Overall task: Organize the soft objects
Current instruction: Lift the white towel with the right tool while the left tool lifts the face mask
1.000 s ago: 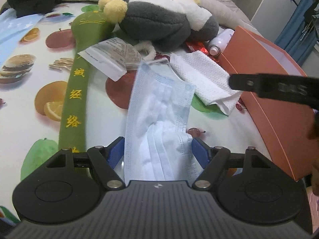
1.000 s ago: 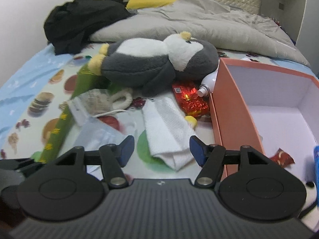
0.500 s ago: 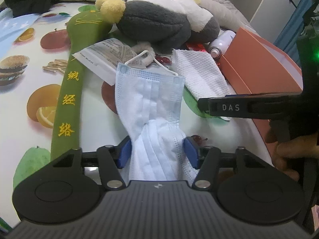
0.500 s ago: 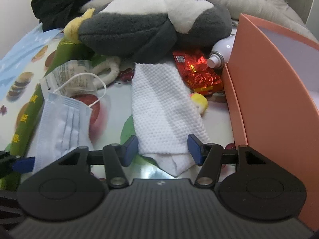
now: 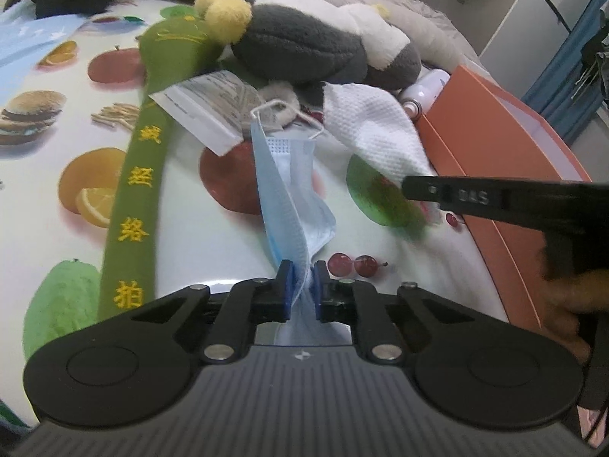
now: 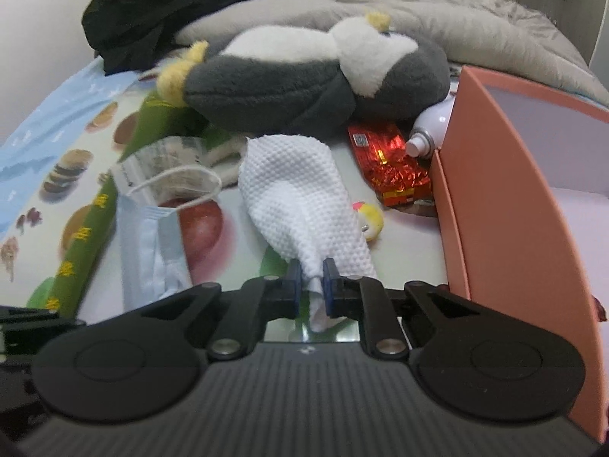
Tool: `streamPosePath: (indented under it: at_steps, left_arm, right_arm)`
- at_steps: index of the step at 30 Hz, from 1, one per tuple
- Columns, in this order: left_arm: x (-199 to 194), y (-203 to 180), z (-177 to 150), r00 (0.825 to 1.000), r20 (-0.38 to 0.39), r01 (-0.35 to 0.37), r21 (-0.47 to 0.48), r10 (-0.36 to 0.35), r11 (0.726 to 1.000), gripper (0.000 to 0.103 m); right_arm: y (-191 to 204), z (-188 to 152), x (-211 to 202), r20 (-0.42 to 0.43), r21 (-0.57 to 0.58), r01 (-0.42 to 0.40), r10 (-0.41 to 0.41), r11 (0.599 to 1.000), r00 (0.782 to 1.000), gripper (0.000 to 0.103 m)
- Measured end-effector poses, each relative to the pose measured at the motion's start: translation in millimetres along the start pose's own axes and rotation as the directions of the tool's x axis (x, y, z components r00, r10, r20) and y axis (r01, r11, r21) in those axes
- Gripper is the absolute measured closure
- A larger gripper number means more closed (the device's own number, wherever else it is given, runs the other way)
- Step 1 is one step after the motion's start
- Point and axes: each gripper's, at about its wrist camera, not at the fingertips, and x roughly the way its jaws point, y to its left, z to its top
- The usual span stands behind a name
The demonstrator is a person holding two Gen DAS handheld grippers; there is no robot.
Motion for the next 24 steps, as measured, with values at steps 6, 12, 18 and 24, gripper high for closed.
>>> streamPosePath:
  at_steps: [6,12,18,24]
  left_arm:
    - [-16.2,0.0,-4.6,1.000,0.031,-0.001,-0.004,0.001,1.000,0.091]
    - [-29.5,-1.8,-10.8,0.999,0.048,0.010,-0.008,-0.009,1.000,0.091]
    - [-38.1,0.5,-16.4,0.998,0.057,0.003,-0.017,-0.002,1.000,0.091]
    - [-43.8,4.2,-21.2,0.998,0.059,-0.001,-0.030,0.003,1.000,0.091]
  right_arm:
    - [5.5,-12.3,-27.4,0.019,0.012,-0.004,0.004,1.000,1.000,0.088]
    - [9.1,-36.5,-37.6,-0.031,0.039,-0.022,0.023,0.999,0.999,0.086]
    - [10.4,-55.8,-45.5,-0.074,0.070,-0.063,0.069,0.996,0.995,0.066]
    - [-2.0,-52.6,-56.9,-0.028,0.095,-0.045,0.048,0.994,0.998,0.053]
